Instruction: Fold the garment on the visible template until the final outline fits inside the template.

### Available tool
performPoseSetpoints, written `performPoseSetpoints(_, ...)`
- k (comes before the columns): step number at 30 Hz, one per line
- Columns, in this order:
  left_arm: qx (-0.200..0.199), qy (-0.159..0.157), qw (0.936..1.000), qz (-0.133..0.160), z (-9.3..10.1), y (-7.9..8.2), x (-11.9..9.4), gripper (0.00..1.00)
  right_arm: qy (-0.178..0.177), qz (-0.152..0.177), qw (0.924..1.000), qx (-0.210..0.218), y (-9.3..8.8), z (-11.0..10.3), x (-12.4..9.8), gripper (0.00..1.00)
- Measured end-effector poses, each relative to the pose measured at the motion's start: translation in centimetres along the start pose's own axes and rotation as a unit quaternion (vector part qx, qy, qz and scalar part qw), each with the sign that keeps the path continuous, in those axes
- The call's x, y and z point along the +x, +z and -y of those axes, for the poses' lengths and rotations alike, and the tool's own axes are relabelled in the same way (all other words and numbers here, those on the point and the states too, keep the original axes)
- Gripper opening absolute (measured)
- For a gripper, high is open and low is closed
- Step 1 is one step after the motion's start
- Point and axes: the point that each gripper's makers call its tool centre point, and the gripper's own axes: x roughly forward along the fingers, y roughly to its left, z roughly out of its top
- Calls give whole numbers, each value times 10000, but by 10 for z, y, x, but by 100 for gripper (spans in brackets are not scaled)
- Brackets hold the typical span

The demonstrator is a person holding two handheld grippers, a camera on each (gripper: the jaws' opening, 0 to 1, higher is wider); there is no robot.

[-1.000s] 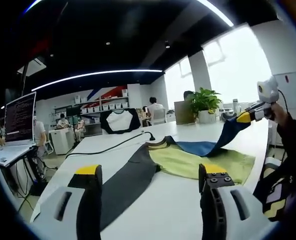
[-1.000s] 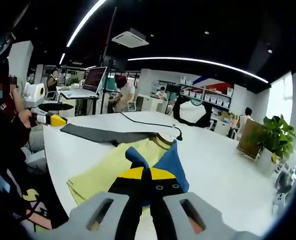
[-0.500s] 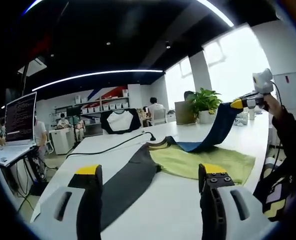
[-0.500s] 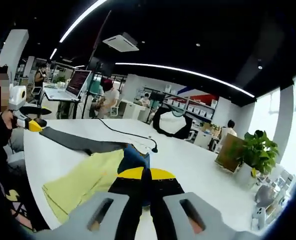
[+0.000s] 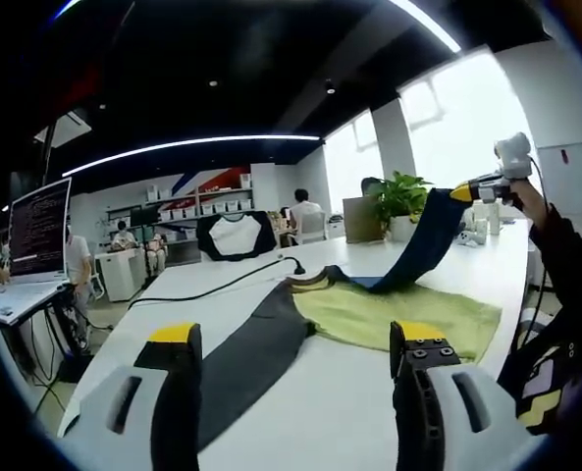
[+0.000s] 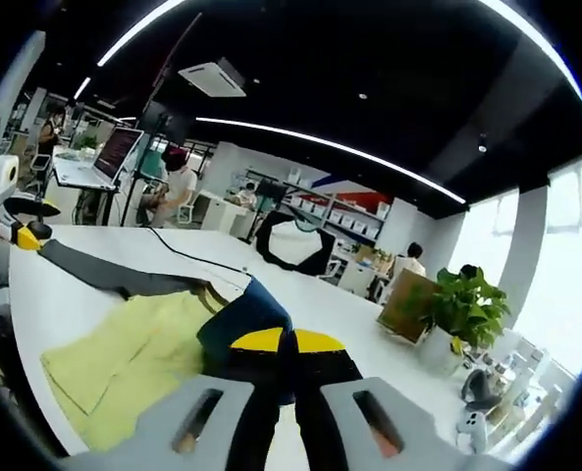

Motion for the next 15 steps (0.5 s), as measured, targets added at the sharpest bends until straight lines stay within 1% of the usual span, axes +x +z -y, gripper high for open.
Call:
performPoseSetpoints(7,0,-1,10000,-13,-1,-1,1,82,-427,-131,9990,54,-9,41,7,0)
performPoseSetpoints(10,-8,28,10000,-20,-3,-1,0,82,-614,-249,9977,127,-19,60,13,0)
performPoseSetpoints(13,0,55,10000,-5,-4,1,-1,82,-821,-327,9960,125,-27,73,15,0)
performPoseSetpoints(15,14,63,10000,5,-4,2,-2,82,-994,-301,9945,120,-31,83,17,0)
